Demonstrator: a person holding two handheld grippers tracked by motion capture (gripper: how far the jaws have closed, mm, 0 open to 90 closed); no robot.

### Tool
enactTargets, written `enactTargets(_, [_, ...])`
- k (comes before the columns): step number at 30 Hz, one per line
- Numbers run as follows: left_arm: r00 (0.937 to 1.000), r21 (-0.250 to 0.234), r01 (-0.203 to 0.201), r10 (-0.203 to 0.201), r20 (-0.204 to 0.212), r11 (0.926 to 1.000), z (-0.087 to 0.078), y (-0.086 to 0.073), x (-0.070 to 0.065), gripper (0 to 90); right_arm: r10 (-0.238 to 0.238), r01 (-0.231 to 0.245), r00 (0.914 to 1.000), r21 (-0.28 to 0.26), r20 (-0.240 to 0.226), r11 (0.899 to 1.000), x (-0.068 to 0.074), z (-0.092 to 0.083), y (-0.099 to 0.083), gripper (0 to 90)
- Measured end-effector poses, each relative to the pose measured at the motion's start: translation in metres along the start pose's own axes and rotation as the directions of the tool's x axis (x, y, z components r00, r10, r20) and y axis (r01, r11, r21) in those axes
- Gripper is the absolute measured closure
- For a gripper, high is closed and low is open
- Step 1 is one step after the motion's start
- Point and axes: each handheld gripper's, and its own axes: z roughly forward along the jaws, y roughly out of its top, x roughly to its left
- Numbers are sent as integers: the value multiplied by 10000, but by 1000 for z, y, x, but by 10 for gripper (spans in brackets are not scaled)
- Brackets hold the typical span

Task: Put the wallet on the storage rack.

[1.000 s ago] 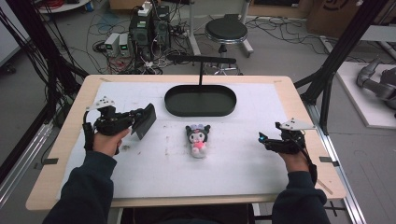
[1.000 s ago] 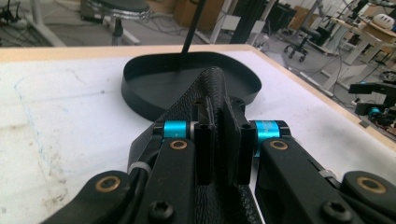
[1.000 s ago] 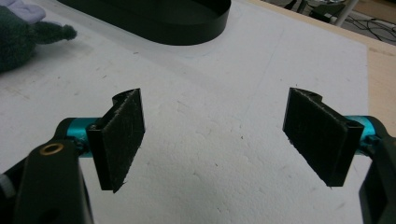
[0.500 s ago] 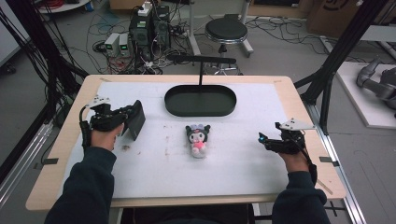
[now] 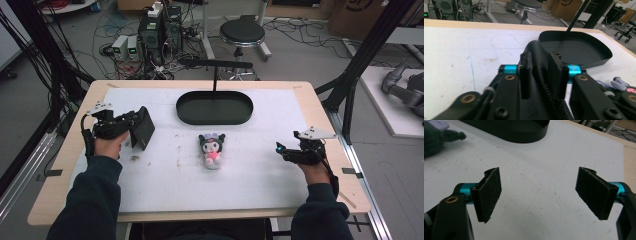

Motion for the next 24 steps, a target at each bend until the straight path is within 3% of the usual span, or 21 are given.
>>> enactTargets(2, [10000, -49, -39, 39, -18, 10000, 1, 0, -1, 603, 23, -23, 10000, -2, -3, 10000, 0, 0, 0, 213])
enactTargets(3, [10000, -60, -20, 20, -22, 10000, 2, 0, -1, 491, 10, -10, 10000, 8, -3, 10000, 0, 0, 0, 213])
enactTargets(5, [9998, -75, -89, 87, -203, 9999, 3, -1, -2, 448, 32, -32, 10000, 9, -8, 10000, 0, 0, 0, 213])
enactTargets(11, [9993, -130, -322, 319, -209, 9994, 1, 0, -6, 342, 18, -17, 10000, 54, -27, 10000, -1, 0, -1, 213])
enactTargets(15, [9965, 131, -535, 543, -630, 9985, 1, -3, -9, 246, 11, -10, 10000, 79, -59, 10000, 0, 0, -1, 213])
enactTargets(18, [9936, 325, -868, 889, -699, 9957, 0, -10, -12, 246, 8, -8, 10000, 93, -61, 10000, 0, 0, -1, 213])
enactTargets(20, [9882, 860, -1137, 1216, -928, 9898, 2, -14, -14, 246, 24, -23, 10000, 96, -51, 10000, 0, 0, -1, 213])
enactTargets(22, [9857, 1087, -1254, 1362, -989, 9861, 3, -15, -16, 265, 1, 0, 10000, 104, -52, 9999, 0, 1, -1, 213])
enactTargets(24, [9830, 1175, -1462, 1576, -939, 9823, 2, -15, -17, 451, -1, 2, 10000, 118, -66, 9999, 1, 1, -1, 213])
